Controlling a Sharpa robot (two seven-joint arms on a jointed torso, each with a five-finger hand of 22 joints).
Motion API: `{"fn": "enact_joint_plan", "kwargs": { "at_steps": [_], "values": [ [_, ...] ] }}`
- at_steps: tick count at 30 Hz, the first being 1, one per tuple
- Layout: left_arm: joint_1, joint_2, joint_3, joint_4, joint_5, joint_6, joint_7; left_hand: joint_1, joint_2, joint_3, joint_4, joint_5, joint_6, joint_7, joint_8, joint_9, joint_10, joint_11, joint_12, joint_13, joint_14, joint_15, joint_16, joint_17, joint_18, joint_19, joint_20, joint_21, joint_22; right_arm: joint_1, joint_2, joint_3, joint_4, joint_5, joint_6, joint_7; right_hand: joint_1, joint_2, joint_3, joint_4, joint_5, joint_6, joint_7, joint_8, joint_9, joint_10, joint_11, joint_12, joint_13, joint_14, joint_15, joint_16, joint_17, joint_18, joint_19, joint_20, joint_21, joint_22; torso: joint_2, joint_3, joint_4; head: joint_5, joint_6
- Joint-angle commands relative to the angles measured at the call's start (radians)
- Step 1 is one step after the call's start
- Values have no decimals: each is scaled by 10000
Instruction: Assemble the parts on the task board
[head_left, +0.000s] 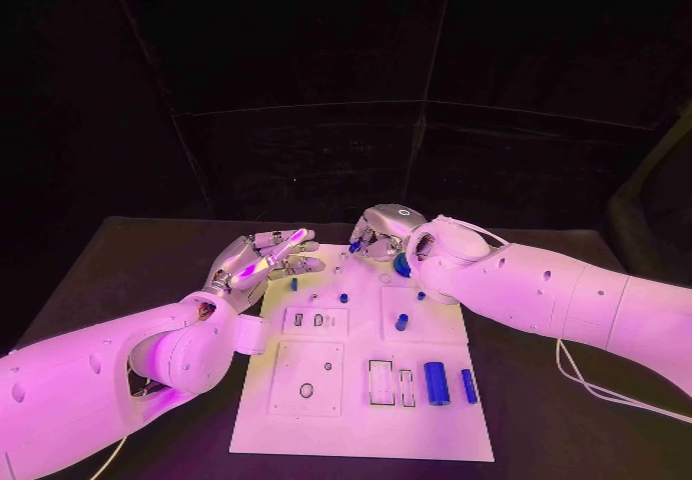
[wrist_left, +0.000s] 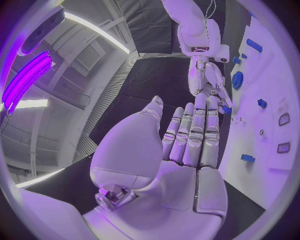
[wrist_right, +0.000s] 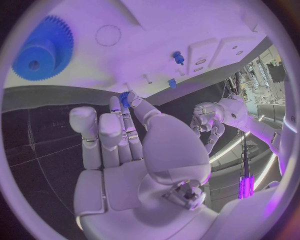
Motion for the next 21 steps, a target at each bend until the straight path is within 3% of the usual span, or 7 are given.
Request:
{"fn": "enact_joint_plan", "kwargs": {
  "at_steps": [1,21],
  "values": [
    [15,26,9,3,-48,178,19,76,-4,5,-73,22,-25,142,-47,-16,-11,70,-38,-16,-52,10,-49,9,126,-24,51,-46,-14,33,115,13,-115,50,-52,5,-79,-27,26,29,-57,53,11,-27,3,23,4,-47,4,203,-60,70,16,-184,63,-16,68,18,23,-17,23,14,15],
    [16,55,9,-37,-48,162,-69,83,-1,5,-87,22,-17,131,-46,-13,-3,64,-33,-13,-49,9,-55,13,128,-23,52,-50,-19,35,618,11,-668,-150,414,-7,-102,-58,60,73,-61,32,19,-44,-3,-7,13,-57,-1,194,-55,88,17,-184,53,-13,80,24,64,-14,14,67,85]
  ]
}}
